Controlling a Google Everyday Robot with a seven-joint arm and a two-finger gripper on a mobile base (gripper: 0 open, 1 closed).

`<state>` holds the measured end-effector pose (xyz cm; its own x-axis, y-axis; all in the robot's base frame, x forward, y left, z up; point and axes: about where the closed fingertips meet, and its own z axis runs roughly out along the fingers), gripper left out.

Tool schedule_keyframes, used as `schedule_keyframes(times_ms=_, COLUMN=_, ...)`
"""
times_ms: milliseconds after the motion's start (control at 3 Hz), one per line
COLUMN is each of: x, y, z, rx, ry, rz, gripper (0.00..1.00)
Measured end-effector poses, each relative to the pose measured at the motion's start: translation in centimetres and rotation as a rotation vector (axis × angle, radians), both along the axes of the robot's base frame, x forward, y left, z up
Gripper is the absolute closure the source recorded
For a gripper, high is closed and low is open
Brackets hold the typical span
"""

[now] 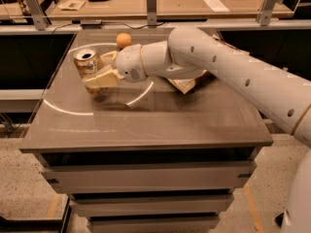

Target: Move orange can near orange

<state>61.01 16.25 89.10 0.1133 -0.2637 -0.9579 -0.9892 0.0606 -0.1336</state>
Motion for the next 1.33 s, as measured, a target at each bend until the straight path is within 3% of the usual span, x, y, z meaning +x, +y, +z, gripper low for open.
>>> schedule_keyframes(times_ms=333, x=2.1, y=-3.0, z=2.1, rx=-0.056, ry=-0.037, rz=-0.013, gripper=1.00)
schedule_keyframes(times_ms=667, x=4.2, y=-5.5, z=3.3, rx=-0.119, ry=-0.075, rz=-0.067, gripper=1.00)
schedule_keyframes(times_ms=1000, x=6.2, y=-7.3, z=3.7, rx=-0.189, ry=-0.159, rz=-0.162, gripper=1.00)
schedule_keyframes(times_ms=1333, x=6.2, y=-7.3, z=3.7, rx=-0.189, ry=-0.159, rz=-0.163, gripper=1.00)
